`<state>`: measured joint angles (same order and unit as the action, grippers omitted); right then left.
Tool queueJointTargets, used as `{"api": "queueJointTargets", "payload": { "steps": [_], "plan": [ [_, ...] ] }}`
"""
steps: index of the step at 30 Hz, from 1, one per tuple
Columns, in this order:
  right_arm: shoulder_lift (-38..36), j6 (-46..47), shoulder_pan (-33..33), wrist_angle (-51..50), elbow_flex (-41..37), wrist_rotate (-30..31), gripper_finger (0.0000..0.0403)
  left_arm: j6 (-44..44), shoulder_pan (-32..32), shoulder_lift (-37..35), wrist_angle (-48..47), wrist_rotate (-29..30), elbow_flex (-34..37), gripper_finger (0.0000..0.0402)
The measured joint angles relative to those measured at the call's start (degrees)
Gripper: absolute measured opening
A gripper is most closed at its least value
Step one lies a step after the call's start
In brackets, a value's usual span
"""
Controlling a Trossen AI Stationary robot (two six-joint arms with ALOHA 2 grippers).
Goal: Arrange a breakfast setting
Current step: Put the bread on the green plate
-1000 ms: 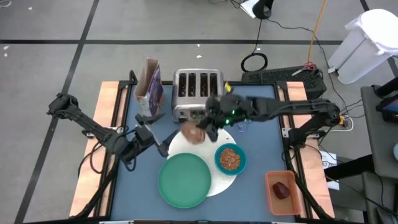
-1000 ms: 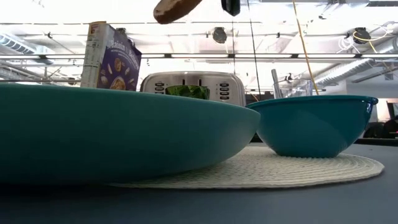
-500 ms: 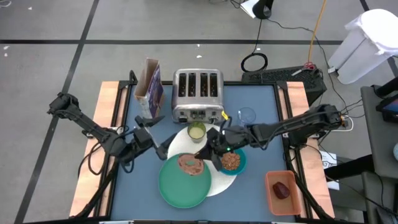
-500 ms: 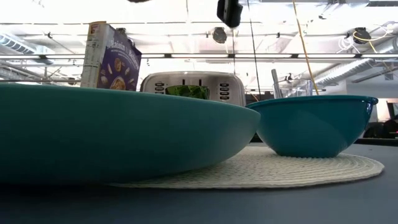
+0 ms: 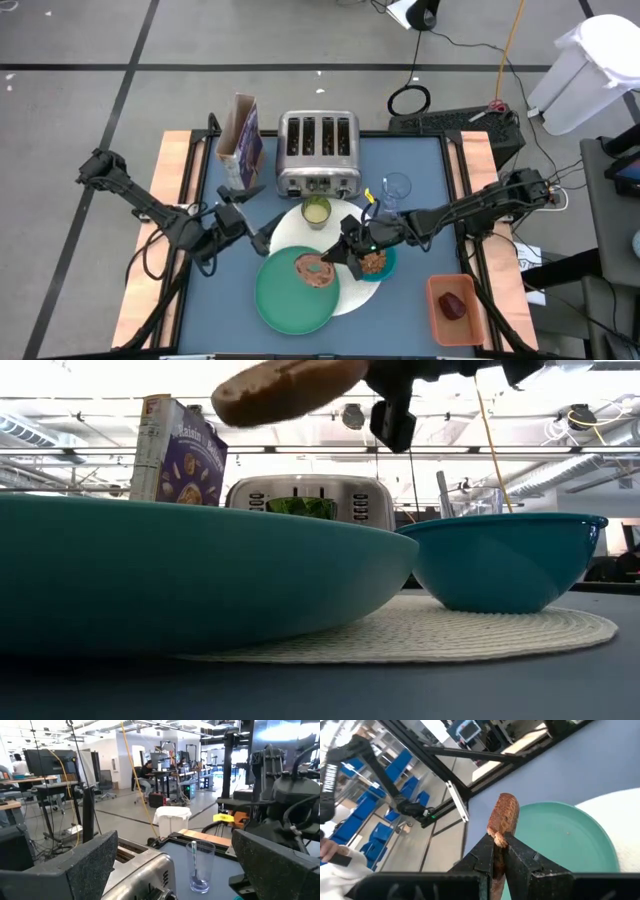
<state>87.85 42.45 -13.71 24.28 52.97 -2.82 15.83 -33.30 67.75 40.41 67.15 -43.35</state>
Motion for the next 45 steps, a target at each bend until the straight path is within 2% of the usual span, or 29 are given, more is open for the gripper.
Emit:
{"api": "queueJointTargets", "payload": {
  "steps": [6,11,13,18,20,33,45],
  "plan": [
    [0.0,-2.6,-0.2,4.5,0.0,-0.1,0.0027,-6.9,-1.9,0.0,-5.2,0.1,0.0,0.0395],
    [0.0,-4.6,-0.3,5.2,0.0,-0.2,0.0027,-20.1,-4.7,0.0,-16.8,-0.8,0.0,0.0395],
    [0.0,-5.4,-0.3,5.2,0.0,-0.1,0.0027,-25.5,-5.7,0.0,-21.0,-4.0,0.0,0.0395],
    [0.0,-8.7,-0.3,7.3,0.0,0.0,0.0027,-37.5,-5.8,0.5,-27.3,-17.5,0.0,0.0395],
    [0.0,-10.6,-0.3,9.1,0.0,0.0,0.0027,-40.4,-5.4,1.3,-29.1,-20.1,0.0,0.0395],
    [0.0,-17.0,-0.3,11.8,0.0,1.4,0.0027,-49.6,-1.6,3.6,-27.9,-22.1,0.0,0.0395],
    [0.0,-21.3,-0.2,16.6,0.0,1.7,0.0027,-49.8,-0.8,3.6,-26.8,-23.3,0.0,0.0395]
  ]
}}
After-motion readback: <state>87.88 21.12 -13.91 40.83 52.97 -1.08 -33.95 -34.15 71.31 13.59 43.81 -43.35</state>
